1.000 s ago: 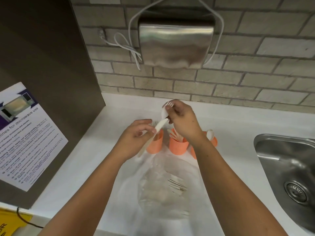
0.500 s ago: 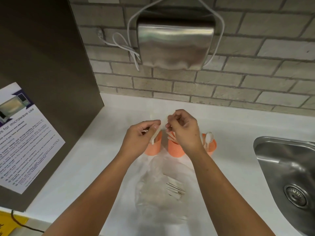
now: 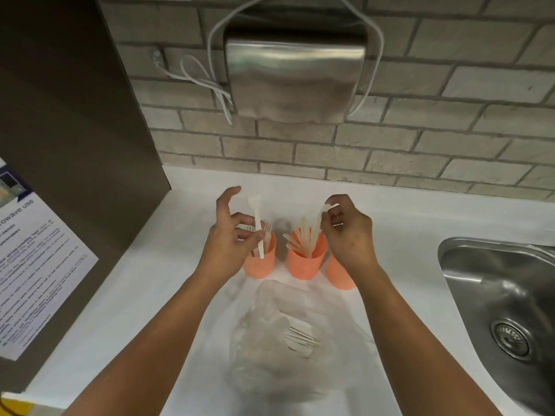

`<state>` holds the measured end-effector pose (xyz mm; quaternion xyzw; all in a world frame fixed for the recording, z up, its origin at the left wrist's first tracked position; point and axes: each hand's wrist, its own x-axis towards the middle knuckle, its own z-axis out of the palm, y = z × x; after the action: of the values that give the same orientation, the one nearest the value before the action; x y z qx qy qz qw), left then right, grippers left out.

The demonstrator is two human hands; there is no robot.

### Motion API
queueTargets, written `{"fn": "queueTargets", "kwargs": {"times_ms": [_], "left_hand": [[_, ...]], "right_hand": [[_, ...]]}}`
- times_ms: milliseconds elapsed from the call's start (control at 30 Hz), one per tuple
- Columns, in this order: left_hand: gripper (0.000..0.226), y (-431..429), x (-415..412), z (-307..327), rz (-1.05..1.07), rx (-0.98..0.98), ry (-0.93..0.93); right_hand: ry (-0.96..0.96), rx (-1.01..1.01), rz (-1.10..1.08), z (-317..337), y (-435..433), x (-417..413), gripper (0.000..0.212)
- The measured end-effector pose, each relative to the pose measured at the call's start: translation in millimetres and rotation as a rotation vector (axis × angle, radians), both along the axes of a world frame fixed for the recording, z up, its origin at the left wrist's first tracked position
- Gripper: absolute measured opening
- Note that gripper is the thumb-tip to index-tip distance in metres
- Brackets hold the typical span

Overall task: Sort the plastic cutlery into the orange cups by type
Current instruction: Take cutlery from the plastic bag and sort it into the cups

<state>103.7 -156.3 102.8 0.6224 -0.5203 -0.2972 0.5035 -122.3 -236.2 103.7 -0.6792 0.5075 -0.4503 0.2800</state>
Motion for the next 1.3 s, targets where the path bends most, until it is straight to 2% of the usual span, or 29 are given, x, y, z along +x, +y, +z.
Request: {"fn": "queueTargets", "kwargs": {"times_ms": [67, 167, 367, 500, 600, 700, 767, 900, 1033, 1133, 1233, 1300], "left_hand": [[0.105, -1, -2, -1, -0.009, 0.001, 0.033], [0.11, -2, -2, 0, -0.053, 0.02, 0.022], [0.093, -7, -4, -6, -0.092, 0.078, 0.05], [0.08, -8, -5, -10, -0.036, 0.064, 0.078], [0.074, -8, -2, -12, -0.063, 0.038, 0.056], [0.072, -8, 1, -12, -0.102, 0.026, 0.005], [0.069, -8, 2, -12, -0.116, 0.026, -0.053], [0.058, -6, 9, -13, -0.091, 0.01, -0.13], [0.045, -4, 22, -17, 0.048, -0.051, -0.126], [0.047, -6, 35, -28, 0.155, -0.033, -0.279], [0.058, -7, 43, -42, 0.082, 0.103, -0.406], [0.055, -9, 42, -48, 0.026, 0.138, -0.44]], "right_hand": [[0.017, 0.011, -0.004, -2, -1, -1, 0.026], [0.025, -0.001, 0.01, -2, -5, -3, 0.027], [0.058, 0.009, 0.009, -5, -11, -4, 0.023], [0.239, -0.036, 0.073, -5, -9, 5, 0.026], [0.104, -0.051, 0.099, 11, -3, 20, 0.032], [0.063, -0.048, 0.286, 28, 1, 44, 0.034], [0.051, -0.101, 0.367, 32, 3, 60, 0.028], [-0.031, -0.218, 0.3, 33, 2, 76, 0.013], [0.093, -0.427, 0.219, 30, -3, 75, 0.012], [0.211, -0.532, 0.182, 25, -5, 75, 0.019], [0.283, -0.549, 0.21, 19, -6, 76, 0.021], [0.299, -0.529, 0.242, 12, -5, 79, 0.024]]}}
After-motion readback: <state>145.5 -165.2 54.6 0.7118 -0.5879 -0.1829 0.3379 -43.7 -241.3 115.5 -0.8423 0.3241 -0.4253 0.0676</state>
